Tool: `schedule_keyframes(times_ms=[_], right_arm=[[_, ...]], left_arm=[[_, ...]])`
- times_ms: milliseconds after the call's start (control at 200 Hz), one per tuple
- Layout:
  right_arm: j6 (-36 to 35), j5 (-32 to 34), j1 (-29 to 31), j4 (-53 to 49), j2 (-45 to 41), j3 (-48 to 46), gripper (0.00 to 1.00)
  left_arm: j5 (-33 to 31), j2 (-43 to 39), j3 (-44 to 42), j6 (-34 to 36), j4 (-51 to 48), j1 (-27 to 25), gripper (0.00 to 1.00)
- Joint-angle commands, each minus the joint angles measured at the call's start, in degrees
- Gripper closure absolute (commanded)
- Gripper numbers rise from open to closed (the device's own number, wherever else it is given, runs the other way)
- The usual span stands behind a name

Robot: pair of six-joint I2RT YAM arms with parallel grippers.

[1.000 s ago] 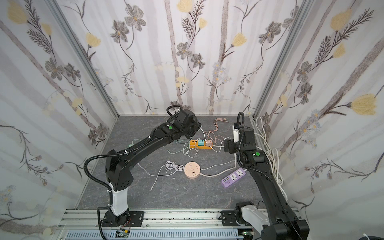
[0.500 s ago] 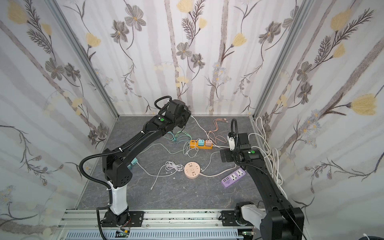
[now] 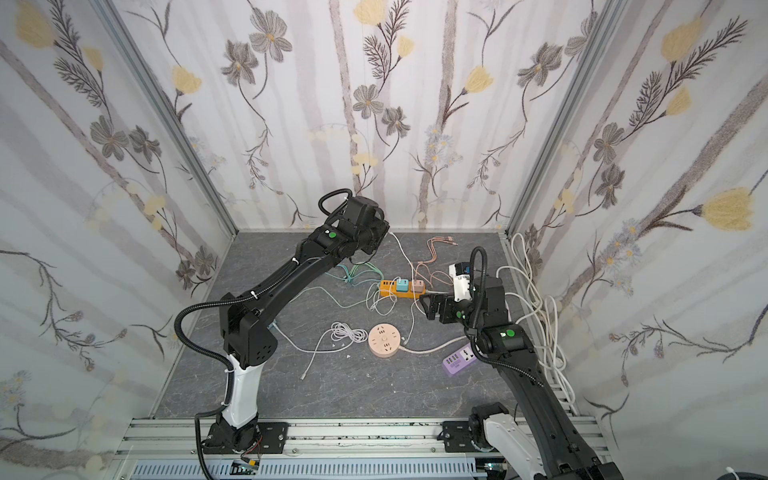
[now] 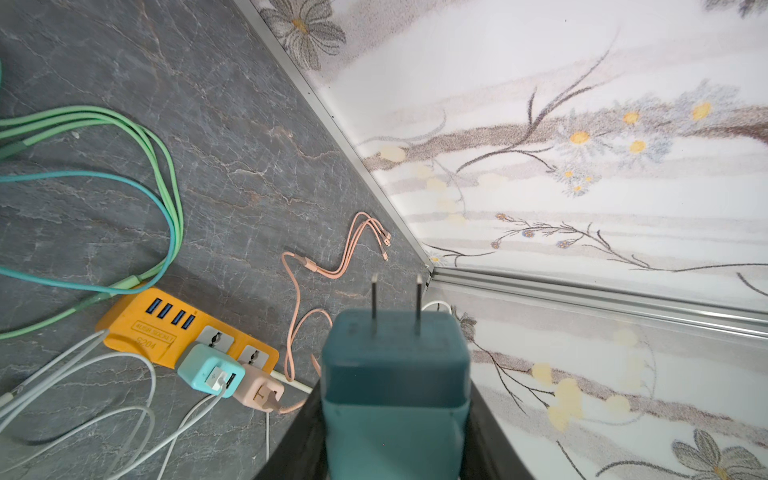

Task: Insert the plug
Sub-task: 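Bring the open right gripper to the teal charger held by the left gripper, then close the right gripper on the teal charger while the left gripper opens and withdraws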

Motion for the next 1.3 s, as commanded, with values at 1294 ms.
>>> schedule_keyframes(times_ms=[1294], right_arm=[[15.91, 4.42, 10.20, 45.25, 36.46, 17.13, 0.40]], left_arm=[[9.71, -7.79, -10.71, -4.28, 5.23, -1.66, 1.00]])
